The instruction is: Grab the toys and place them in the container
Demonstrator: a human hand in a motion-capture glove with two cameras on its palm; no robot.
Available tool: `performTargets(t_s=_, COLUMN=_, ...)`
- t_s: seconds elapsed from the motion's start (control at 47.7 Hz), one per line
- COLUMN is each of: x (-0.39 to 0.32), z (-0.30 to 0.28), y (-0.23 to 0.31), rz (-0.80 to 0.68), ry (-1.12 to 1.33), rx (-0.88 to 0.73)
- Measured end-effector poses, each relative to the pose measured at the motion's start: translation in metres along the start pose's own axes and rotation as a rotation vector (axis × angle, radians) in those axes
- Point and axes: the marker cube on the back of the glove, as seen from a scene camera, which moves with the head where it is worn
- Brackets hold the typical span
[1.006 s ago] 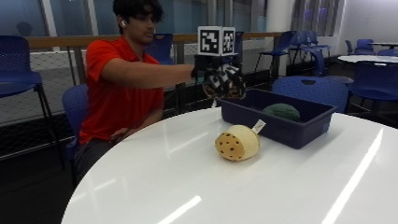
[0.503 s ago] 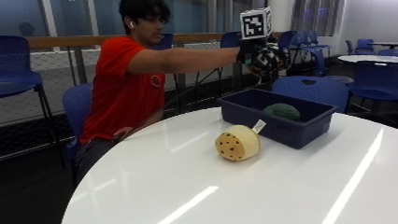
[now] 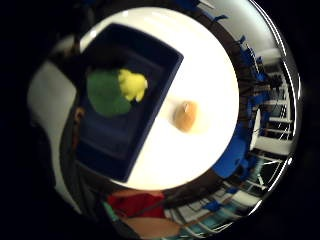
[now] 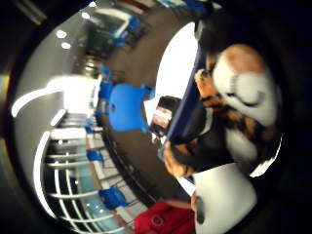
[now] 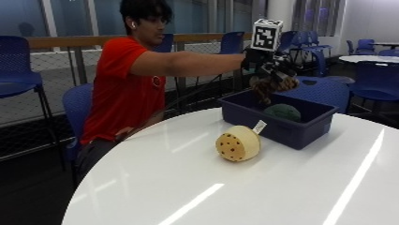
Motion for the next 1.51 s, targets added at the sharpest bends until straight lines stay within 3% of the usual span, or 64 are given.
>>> performTargets(t_s=0.105, x=0.009, z=0.007, y=0.003, rz=0.011, ry=0.030, rx=-0.062)
performTargets(t_s=0.293, x=0.034, z=0.001, y=0.014, rz=-0.017, ry=0.050, rx=-0.016)
performTargets(t_s=0.566, x=0.126, z=-0.003, y=0.025, rz=0.124, ry=0.185, rx=0.008)
performTargets(t_s=0.88, x=0.231, z=0.052, y=0.035, rz=0.281, ry=0.153, rx=-0.072)
performTargets(t_s=1.509, x=0.269, z=0.128, y=0.026, rz=0.349, ry=0.155, rx=-0.166)
